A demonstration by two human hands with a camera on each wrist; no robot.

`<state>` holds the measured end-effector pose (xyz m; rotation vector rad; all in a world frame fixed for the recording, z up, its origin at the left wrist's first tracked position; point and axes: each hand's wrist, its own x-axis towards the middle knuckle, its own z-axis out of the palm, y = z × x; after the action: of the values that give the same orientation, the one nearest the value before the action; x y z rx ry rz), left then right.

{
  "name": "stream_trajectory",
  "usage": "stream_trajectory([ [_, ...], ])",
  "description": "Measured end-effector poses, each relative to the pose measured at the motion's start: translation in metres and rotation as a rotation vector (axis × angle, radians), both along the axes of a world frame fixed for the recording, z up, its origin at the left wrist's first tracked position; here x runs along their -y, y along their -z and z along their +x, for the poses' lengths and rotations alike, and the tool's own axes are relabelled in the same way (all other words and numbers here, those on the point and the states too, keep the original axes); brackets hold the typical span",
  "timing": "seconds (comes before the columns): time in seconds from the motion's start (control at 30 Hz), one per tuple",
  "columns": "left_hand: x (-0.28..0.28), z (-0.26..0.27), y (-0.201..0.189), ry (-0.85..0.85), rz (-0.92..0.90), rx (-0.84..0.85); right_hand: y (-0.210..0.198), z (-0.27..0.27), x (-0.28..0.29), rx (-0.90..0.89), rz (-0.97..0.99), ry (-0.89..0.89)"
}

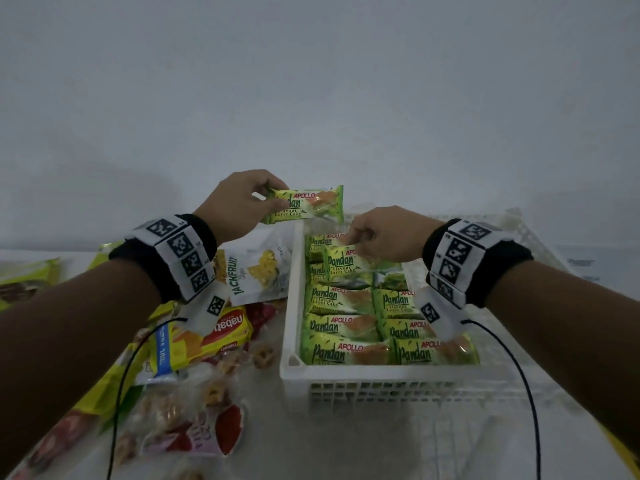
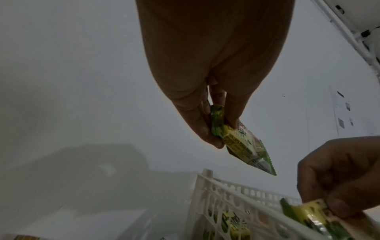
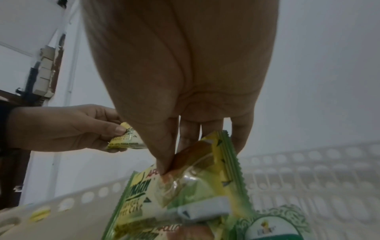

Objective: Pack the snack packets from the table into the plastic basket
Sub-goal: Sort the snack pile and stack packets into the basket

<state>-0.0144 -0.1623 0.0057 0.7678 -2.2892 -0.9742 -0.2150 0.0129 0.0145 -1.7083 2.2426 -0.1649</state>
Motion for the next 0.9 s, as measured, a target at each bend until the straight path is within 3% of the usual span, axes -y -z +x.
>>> stream_trajectory([
  [0.43,0.013,-0.001,0.017,-0.026,-0.004,-0.012,0.034,-0.001,0.038,0.045,0.023,-0.035],
  [0.9,0.011,0.005,0.02,-0.047,0.051,-0.012,0.034,0.003,0.034,-0.033,-0.093,-0.002],
])
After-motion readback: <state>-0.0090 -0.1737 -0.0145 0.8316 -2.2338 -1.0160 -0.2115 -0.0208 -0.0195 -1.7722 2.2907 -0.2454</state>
